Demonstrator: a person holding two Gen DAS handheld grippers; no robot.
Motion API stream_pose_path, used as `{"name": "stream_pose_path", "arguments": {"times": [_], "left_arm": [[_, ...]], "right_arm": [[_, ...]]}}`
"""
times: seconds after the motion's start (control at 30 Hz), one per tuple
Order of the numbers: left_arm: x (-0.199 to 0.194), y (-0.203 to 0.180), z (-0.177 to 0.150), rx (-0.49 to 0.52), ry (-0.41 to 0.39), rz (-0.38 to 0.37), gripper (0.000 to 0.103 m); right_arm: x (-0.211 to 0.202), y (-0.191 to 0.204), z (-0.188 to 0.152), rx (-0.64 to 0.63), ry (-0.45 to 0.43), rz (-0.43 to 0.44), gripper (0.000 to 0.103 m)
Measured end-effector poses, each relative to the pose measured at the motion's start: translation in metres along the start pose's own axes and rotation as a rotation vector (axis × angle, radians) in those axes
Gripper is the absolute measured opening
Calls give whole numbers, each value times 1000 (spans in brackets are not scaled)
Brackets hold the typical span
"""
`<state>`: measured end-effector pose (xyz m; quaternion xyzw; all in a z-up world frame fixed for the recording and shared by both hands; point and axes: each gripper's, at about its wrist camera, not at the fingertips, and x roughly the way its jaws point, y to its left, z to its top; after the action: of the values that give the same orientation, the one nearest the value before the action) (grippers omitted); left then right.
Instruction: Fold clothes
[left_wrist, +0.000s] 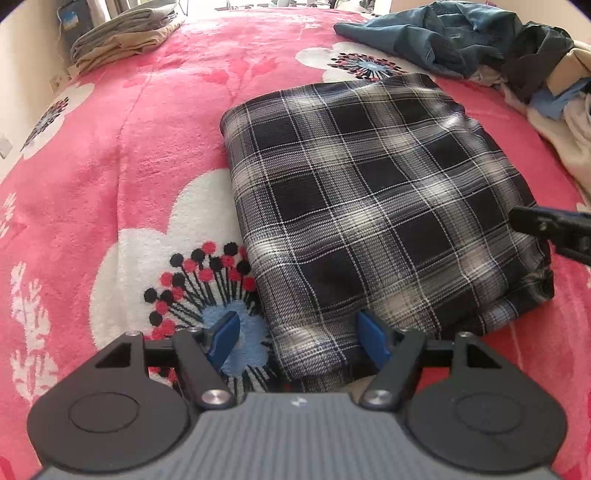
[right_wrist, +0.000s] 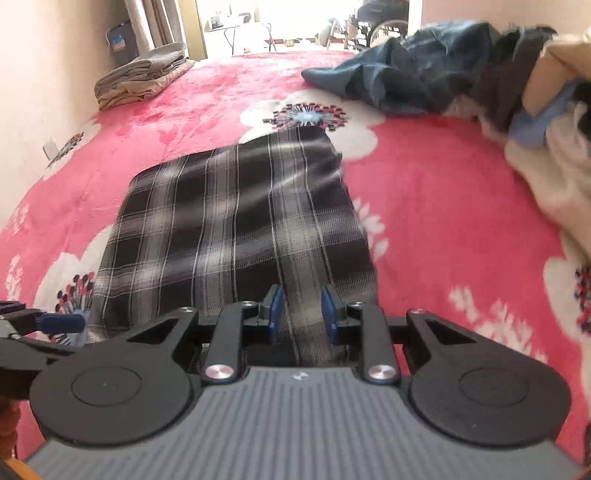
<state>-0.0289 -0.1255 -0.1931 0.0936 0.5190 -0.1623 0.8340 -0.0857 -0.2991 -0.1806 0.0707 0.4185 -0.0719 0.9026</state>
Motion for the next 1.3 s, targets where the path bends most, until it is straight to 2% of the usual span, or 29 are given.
{"name": "stream_pose_path", "arguments": {"times": [0.1, 1.03, 1.17, 1.3], "left_arm": [[0, -2, 0, 5, 2, 9, 72], [-1, -3, -3, 20, -12, 21, 74], [-5, 10, -2, 13, -39, -34, 74], [-17, 50, -3, -70, -89, -146, 74]], "right_arm": [[22, 0, -12, -16, 60, -8, 22], [20, 5, -13, -29, 47, -23, 22], [19, 3, -11, -38, 53, -12, 22], [5, -14, -2, 27, 32, 62, 24]]}}
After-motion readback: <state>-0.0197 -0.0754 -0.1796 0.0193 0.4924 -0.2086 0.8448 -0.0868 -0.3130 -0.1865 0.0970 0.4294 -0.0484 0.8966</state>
